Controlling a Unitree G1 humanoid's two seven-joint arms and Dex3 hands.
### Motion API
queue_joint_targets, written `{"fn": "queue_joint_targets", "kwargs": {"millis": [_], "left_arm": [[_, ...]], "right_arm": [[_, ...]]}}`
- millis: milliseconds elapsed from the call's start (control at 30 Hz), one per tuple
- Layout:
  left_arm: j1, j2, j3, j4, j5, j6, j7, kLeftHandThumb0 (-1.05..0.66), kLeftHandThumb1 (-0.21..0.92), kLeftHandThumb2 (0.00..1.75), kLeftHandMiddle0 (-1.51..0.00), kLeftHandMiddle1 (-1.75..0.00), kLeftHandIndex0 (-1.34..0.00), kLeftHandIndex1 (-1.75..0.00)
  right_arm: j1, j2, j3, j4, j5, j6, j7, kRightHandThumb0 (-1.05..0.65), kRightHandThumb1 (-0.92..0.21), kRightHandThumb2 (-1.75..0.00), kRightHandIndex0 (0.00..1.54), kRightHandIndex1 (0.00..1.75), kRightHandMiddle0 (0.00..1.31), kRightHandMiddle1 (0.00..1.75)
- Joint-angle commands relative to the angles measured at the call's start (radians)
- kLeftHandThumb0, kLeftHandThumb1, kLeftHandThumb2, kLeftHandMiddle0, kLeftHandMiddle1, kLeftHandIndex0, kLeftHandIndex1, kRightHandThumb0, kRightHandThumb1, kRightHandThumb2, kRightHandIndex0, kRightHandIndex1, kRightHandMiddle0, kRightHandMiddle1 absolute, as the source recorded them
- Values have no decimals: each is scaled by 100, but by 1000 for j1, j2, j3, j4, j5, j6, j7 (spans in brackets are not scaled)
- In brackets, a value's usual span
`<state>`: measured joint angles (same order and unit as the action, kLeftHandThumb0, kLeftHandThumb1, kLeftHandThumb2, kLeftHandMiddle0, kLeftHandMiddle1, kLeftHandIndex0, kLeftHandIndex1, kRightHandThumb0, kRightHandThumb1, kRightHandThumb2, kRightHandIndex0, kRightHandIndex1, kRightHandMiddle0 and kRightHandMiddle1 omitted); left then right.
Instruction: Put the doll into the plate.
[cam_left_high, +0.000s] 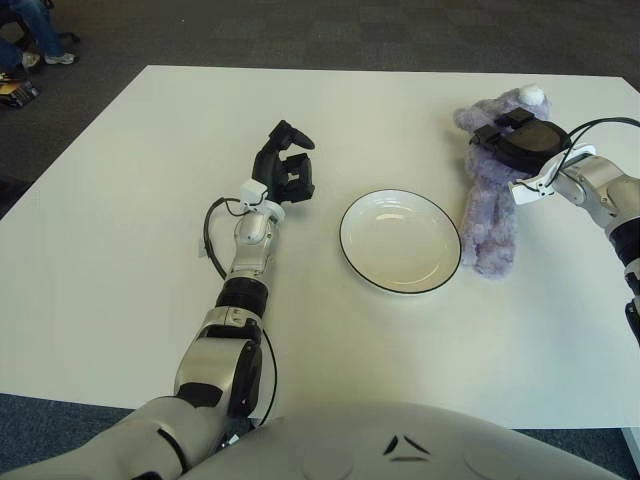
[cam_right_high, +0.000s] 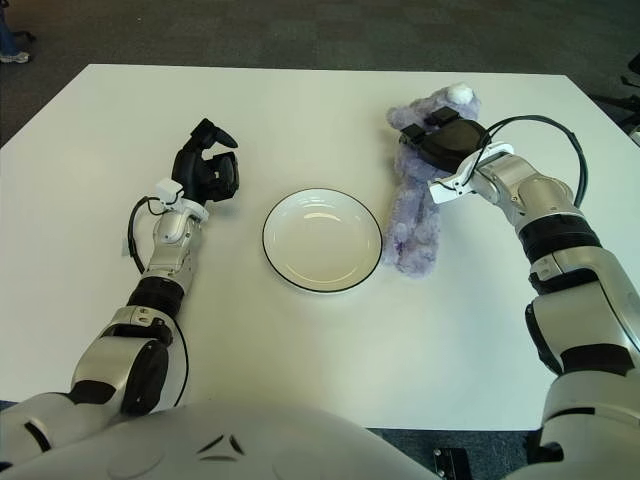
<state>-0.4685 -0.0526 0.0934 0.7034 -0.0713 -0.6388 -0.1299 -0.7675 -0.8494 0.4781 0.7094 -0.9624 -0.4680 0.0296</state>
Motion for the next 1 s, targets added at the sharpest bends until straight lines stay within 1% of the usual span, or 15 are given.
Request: {"fn": "queue_joint_targets", "kwargs": {"millis": [0, 100, 167, 333, 367, 433, 567, 667, 700, 733, 767, 800, 833, 900, 967], "left_arm": [[63, -19, 2, 44, -18, -14, -5, -42, 52, 106, -121, -175, -46, -175], [62, -19, 2, 46, -16, -17, -3, -42, 51, 107, -120, -175, -46, -175], [62, -19, 2, 47, -13, -17, 0, -42, 51, 107, -120, -175, -46, -175], [61, -18, 1, 48, -11, -19, 2, -42, 51, 107, -120, -175, -46, -175], [61, -18, 1, 48, -11, -20, 2, -42, 51, 108, -120, -175, -46, -175], [61, -18, 1, 48, -11, -21, 2, -42, 50, 108, -120, -175, -47, -175], [61, -18, 2, 50, -12, -21, 1, -42, 50, 108, -121, -175, -47, -175], [60, -19, 2, 51, -13, -21, 1, -42, 50, 109, -121, -175, -47, -175], [60, -19, 3, 51, -13, -22, 1, -42, 50, 109, -121, -175, -47, -175], [60, -20, 3, 52, -14, -21, 1, -42, 50, 109, -121, -175, -47, -175], [60, -20, 4, 52, -15, -21, 2, -42, 50, 109, -121, -175, -47, -175], [60, -20, 4, 52, -15, -20, 2, -42, 50, 109, -121, -175, -47, -175], [60, -21, 4, 51, -15, -20, 2, -42, 50, 109, -121, -175, -47, -175], [60, -21, 4, 51, -16, -18, 1, -42, 50, 109, -121, -175, -47, -175], [60, -21, 4, 51, -16, -17, 1, -42, 50, 109, -121, -175, -47, -175]], "right_arm": [[42, -20, -16, -58, 30, 16, 60, 20, -13, -143, 0, 116, 7, 142], [57, -22, -26, -88, 42, 31, 85, 22, -13, -145, 0, 125, 14, 150], [75, -26, -40, -135, 57, 49, 122, 23, -14, -147, 0, 129, 17, 156], [92, -27, -53, -170, 64, 78, 155, 25, -15, -151, 0, 142, 24, 169], [96, -28, -56, -178, 66, 82, 160, 26, -15, -151, 0, 147, 28, 171], [106, -30, -64, -194, 71, 87, 170, 26, -15, -152, 0, 153, 32, 173], [114, -36, -72, -192, 71, 78, 156, 27, -16, -153, 0, 165, 40, 174], [116, -36, -74, -193, 70, 74, 143, 27, -16, -154, 0, 170, 43, 175], [117, -35, -74, -193, 69, 71, 135, 27, -16, -153, 5, 172, 47, 175], [120, -34, -76, -194, 69, 69, 123, 27, -16, -153, 7, 172, 48, 175], [121, -34, -77, -194, 69, 67, 115, 33, -26, -140, 23, 173, 54, 175], [123, -35, -78, -194, 68, 66, 107, 35, -29, -135, 28, 173, 55, 175], [124, -35, -78, -194, 67, 65, 101, 38, -33, -130, 37, 174, 60, 175], [132, -35, -84, -192, 68, 67, 77, 43, -35, -127, 48, 174, 67, 175], [134, -33, -86, -189, 68, 65, 57, 44, -34, -128, 53, 174, 72, 175]]}}
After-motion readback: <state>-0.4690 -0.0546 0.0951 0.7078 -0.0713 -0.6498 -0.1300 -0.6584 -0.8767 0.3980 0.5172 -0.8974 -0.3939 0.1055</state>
